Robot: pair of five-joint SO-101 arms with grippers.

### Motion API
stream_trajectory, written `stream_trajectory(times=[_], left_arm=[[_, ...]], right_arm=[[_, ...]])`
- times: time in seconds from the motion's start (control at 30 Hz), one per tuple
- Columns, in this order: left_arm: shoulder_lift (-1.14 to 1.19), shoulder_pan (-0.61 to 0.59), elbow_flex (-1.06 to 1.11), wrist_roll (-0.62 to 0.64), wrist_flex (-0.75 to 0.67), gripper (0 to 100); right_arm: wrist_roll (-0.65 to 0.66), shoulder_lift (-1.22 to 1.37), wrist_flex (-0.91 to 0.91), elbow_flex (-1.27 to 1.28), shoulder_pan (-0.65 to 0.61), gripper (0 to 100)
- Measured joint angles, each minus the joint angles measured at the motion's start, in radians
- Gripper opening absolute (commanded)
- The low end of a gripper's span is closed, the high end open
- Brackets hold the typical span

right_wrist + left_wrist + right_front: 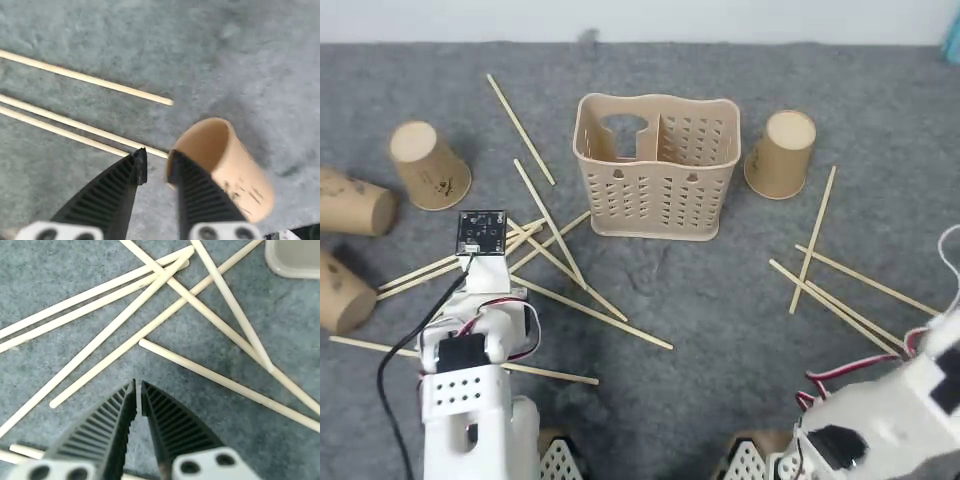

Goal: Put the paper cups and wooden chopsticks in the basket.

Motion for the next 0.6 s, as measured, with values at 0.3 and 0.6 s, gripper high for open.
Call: stream_trajectory(times=[0.3,0.6], left_arm=[[0.000,0.000,0.000,0.000,0.000,1],[0.000,0.000,0.000,0.000,0.000,1]], right_arm=[[0.046,0.100,-0.046,-0.008,0.084,0.7],[0.265,-0.009,-0.043,-0.023,0.361,0.7]])
